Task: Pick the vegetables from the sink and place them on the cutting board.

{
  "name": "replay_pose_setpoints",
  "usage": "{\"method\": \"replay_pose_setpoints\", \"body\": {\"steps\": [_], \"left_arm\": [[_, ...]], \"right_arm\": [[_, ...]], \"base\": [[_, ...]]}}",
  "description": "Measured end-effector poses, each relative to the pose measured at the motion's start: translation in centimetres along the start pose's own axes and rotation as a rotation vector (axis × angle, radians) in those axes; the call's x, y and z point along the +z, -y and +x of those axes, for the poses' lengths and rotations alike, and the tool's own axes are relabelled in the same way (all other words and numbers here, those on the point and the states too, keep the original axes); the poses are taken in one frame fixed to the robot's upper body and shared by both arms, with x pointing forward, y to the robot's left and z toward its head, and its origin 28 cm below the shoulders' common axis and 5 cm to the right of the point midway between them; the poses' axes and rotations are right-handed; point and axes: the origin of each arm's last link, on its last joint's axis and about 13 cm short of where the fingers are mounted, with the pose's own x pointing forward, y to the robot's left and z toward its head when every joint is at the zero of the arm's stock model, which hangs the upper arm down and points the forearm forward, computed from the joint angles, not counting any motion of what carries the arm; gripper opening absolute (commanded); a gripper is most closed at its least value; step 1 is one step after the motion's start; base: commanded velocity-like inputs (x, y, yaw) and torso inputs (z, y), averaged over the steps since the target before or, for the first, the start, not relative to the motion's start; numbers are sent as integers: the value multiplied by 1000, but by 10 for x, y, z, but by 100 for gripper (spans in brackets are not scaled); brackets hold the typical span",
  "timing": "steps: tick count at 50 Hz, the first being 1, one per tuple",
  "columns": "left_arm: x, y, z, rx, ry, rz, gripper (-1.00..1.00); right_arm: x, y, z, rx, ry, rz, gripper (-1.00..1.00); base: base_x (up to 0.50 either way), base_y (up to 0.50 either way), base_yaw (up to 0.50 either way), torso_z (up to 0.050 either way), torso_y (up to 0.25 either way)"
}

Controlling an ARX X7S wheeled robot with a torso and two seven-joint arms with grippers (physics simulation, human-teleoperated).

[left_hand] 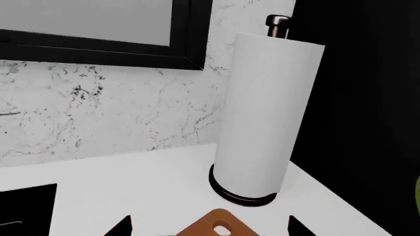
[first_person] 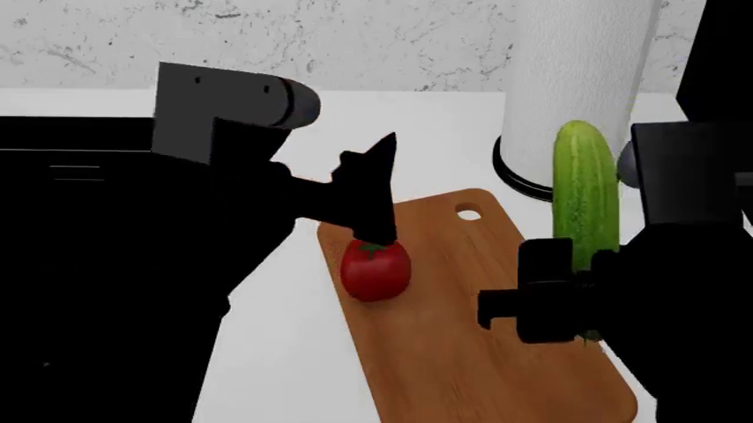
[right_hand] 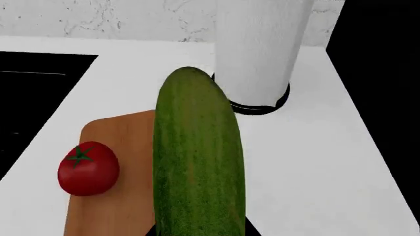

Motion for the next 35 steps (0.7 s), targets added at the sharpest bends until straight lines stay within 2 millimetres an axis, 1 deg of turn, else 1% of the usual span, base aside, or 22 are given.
{"method": "replay_pose_setpoints", "body": {"steps": [9, 16, 25, 35], "left_arm": [[16, -10, -6, 65, 79, -15, 100], [22, -15, -10, 102, 119, -10, 100], [25, -18, -12, 129, 143, 1, 100], [27, -19, -12, 140, 155, 9, 100]], "right_arm": [[7, -4, 12, 107, -156, 55, -100], [11, -7, 21, 157, -250, 74, -100], [7, -8, 33, 190, -330, 85, -100], [0, -5, 40, 196, -378, 118, -100]], "base": [[0, 0, 0, 0, 1], [0, 0, 0, 0, 0], [0, 0, 0, 0, 0], [0, 0, 0, 1, 0]]}}
